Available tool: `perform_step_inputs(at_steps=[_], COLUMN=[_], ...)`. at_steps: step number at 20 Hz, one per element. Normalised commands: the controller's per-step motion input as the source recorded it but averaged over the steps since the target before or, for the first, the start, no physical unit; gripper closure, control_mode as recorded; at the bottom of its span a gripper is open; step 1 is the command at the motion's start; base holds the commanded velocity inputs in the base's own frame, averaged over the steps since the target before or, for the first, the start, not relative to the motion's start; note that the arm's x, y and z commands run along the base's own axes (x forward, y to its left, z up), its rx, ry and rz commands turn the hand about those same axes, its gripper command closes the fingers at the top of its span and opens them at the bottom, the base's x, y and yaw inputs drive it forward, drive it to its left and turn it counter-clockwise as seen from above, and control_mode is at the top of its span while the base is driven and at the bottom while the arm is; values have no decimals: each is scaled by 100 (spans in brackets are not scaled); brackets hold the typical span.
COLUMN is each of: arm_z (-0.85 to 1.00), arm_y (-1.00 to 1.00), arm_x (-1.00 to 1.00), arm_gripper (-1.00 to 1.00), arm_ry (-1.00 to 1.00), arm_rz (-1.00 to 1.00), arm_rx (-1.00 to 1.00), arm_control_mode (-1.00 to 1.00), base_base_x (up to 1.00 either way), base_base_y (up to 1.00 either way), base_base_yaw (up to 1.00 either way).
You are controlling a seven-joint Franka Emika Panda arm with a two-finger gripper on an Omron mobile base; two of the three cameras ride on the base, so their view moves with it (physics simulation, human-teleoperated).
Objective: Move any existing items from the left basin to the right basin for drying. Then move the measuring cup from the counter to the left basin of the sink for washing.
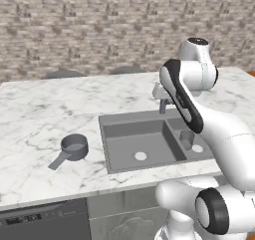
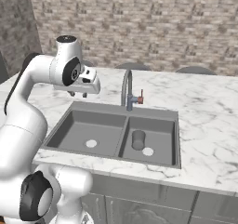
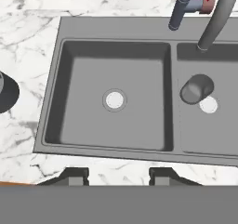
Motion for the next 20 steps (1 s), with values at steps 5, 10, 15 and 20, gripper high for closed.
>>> perform_step_inputs(at_steps=[5,10,15,20], arm_z=[-5,-13,-35,-36], arm_y=[0,67,100,100], arm_x=[-27,-27,-11,0], arm_gripper=[-100,-100,-100,-100], arm_ry=[2,11,15,23], arm_rz=[-2,0,4,6], arm_rx=[1,0,6,11], arm_control_mode=[-100,-100,-100,-100], base_base_x=[0,0,0,0], base_base_y=[0,0,0,0], base_base_yaw=[0,0,0,0])
